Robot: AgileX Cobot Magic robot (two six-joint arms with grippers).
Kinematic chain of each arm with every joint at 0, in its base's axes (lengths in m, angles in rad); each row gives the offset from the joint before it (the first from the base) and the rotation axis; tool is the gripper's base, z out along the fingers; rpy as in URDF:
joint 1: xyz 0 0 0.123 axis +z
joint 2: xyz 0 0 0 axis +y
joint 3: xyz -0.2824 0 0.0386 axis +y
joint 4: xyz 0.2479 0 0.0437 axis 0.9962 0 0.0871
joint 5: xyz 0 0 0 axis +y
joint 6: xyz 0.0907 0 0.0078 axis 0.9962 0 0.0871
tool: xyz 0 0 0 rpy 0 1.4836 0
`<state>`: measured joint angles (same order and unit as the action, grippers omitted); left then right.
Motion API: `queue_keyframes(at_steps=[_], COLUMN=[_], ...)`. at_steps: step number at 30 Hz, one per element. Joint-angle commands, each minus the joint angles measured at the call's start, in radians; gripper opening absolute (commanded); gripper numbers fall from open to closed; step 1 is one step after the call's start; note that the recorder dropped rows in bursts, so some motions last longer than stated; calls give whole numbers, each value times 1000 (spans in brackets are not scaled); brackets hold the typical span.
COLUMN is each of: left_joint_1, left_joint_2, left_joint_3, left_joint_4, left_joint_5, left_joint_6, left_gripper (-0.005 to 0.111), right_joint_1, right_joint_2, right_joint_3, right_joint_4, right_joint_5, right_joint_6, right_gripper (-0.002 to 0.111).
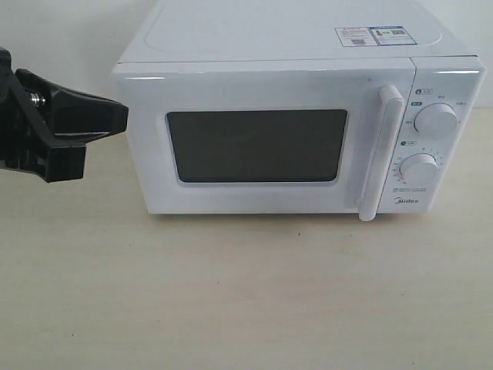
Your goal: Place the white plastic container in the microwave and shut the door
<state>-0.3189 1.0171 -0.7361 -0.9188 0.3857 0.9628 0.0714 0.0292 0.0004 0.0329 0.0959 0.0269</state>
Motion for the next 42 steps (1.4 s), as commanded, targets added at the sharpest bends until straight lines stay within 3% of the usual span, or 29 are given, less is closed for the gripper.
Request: queue_keyframes(at_steps=[1,10,16,42], left_joint_1=[-5,-5,-5,-5], left_joint_2=[-3,-3,-3,-3], left_joint_3=[7,7,7,7], left_joint_4=[-8,-8,-8,-8], left_joint_5=[-5,-5,-5,-7], left_joint_6=[-2,-2,-2,-2], left_gripper=[4,4,4,4], right_joint_1=[-2,-2,-109,-111], right_joint_2=[-7,-7,-29,-29], right_joint_3=[0,0,0,0], right_joint_4=[-11,-72,-85,-83], right_joint_5=[2,230,241,252], right_joint_6=[-14,-14,-18,-49], right_gripper=[0,0,0,0])
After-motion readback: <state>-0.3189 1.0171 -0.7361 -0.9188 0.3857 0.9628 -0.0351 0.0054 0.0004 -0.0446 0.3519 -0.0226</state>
